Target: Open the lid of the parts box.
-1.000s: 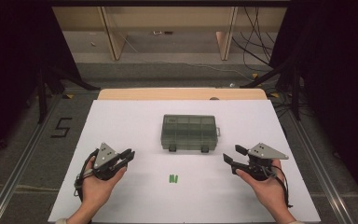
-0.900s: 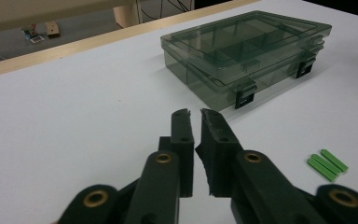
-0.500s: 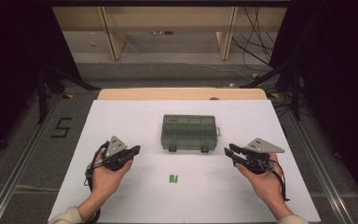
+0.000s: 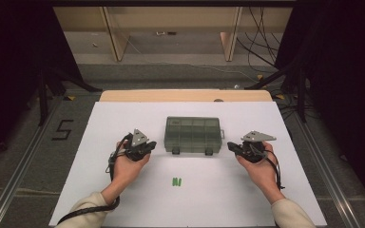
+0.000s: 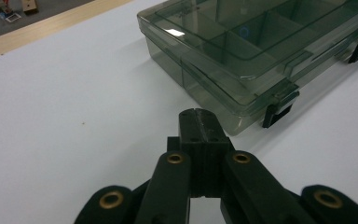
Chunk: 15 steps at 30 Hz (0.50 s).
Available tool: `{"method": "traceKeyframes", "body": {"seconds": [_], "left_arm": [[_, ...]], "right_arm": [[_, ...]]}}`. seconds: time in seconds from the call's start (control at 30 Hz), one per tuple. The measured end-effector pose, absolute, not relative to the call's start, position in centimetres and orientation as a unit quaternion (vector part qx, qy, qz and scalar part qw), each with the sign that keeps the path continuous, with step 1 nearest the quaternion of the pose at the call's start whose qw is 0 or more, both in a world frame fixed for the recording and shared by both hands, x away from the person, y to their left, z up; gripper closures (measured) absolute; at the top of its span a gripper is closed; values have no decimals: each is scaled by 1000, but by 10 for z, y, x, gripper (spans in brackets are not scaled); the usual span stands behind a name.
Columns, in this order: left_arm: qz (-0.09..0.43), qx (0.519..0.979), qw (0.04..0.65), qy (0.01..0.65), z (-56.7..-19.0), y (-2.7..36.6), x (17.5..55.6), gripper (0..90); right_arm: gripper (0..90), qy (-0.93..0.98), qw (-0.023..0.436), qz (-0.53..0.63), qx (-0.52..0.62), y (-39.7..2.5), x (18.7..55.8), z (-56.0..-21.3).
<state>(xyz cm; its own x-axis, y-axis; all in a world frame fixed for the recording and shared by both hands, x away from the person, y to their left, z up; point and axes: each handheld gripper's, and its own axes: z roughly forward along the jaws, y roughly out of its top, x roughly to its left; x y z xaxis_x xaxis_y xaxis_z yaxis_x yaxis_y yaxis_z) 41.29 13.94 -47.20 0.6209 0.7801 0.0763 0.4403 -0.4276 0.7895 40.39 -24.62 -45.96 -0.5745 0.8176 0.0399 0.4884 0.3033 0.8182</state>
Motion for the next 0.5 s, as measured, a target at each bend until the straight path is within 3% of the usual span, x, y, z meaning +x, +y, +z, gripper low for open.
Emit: {"method": "traceKeyframes", "body": {"seconds": [0.5], "left_arm": [[223,833,370,345,-482,120,422,900]], "right_arm": [[900,803,179,391,413,-232,421,-475]]}}
